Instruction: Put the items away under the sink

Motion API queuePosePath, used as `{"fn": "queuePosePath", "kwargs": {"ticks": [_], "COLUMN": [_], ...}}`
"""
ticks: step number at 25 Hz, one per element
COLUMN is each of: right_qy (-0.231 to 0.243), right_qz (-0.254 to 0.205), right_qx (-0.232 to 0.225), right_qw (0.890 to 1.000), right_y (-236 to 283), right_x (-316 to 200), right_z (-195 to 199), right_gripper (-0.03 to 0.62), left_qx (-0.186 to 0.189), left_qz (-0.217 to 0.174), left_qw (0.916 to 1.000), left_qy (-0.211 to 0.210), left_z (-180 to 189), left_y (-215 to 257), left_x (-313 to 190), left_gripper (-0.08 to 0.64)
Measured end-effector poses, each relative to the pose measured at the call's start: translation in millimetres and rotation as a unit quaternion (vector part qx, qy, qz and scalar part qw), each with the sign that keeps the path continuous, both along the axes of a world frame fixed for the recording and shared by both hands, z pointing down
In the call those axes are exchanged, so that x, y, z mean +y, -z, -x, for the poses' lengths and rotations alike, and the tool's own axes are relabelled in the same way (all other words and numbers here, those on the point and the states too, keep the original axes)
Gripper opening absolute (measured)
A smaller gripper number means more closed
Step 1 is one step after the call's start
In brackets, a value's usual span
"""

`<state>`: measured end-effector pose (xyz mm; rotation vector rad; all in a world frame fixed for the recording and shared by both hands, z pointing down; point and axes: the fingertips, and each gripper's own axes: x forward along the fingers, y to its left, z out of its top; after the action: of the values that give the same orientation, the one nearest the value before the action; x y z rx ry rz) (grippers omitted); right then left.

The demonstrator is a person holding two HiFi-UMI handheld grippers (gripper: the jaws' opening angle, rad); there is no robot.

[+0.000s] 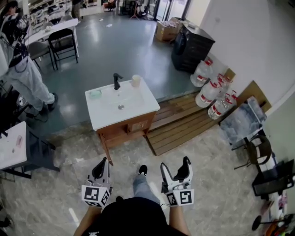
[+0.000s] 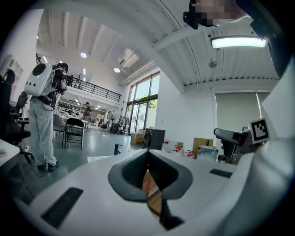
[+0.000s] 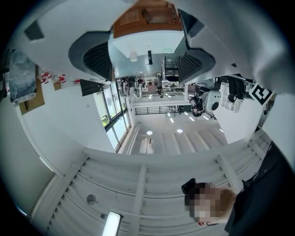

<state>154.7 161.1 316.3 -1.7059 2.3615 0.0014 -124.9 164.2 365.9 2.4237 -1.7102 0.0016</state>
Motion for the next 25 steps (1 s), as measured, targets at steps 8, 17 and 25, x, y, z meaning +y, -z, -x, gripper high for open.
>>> {"fn": "queuePosePath", "kwargs": {"ticks": [8,17,25], "right_qy": [0.007,0.029,0.081], "right_qz": [0.004,0.033,0.036], "right_qx": [-0.005,-0.014,-0.008], "right_qw": [1.0,0.999,0.996], "right_y": [-6,-18,-21], "right_x": [-105,-203,-273], "right_z": [-33,-77,-80], "right_gripper": [0.442,0.442,0.44], "left_qx": [-0.016,-0.018,-0.023], "left_qz": [0.003,0.009,0.031], "left_qw": [0.9998,0.9994,0.9979], "left_qy": [0.014,0.03,0.053], "left_z": [-26,-72,-88], "left_y": [3,18,20], "left_x": [-103,-199,-245], "left_gripper": [0.005,0.005,0.005]}}
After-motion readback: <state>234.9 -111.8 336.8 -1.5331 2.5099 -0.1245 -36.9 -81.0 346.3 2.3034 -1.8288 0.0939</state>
